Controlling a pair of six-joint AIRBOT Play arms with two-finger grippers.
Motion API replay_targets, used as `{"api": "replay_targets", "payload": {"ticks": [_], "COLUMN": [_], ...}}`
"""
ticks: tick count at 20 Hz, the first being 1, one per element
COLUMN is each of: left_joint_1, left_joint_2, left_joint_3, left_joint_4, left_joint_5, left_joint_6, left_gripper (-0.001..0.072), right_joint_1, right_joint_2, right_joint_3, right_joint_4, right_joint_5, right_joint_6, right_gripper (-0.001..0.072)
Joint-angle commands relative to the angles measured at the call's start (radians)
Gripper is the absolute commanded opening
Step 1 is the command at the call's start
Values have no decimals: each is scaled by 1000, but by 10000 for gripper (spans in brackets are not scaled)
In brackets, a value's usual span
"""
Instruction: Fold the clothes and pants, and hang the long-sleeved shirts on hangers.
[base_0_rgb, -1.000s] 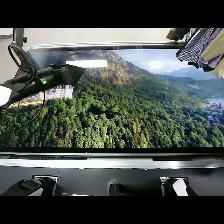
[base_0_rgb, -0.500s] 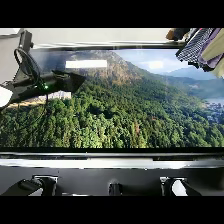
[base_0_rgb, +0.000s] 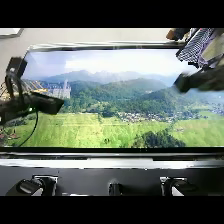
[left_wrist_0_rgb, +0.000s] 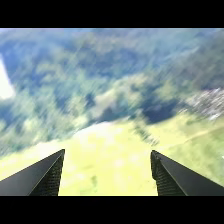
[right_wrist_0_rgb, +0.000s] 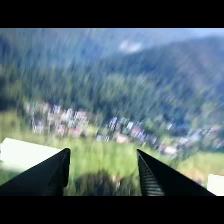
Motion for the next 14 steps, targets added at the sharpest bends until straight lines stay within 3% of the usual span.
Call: {"api": "replay_targets", "payload": {"ticks": [1, 2, 3, 4, 5, 7, 14], "left_joint_1": [1, 1, 1, 1, 1, 1, 1], "left_joint_2": [130, 151, 163, 170, 169, 155, 139], "left_joint_3": [-140, -167, -187, -203, -212, -219, -219], "left_joint_4": [100, 103, 109, 109, 109, 109, 119], "left_joint_5": [-6, -5, -7, -13, -16, -18, -16], "left_joint_6": [-67, -97, -134, -161, -177, -227, -226], "left_gripper": [595, 591, 456, 156, 20, 19, 22], "right_joint_1": [106, 106, 106, 106, 106, 106, 106], "right_joint_2": [22, 22, 22, 22, 22, 22, 22], "right_joint_3": [-208, -249, -289, -324, -354, -401, -417], "right_joint_4": [19, 63, 89, 111, 119, 120, 113], "right_joint_5": [30, 20, 7, -5, -10, -14, -31], "right_joint_6": [47, 47, 46, 44, 39, 34, 13], "right_gripper": [460, 408, 318, 177, 37, 33, 33]}}
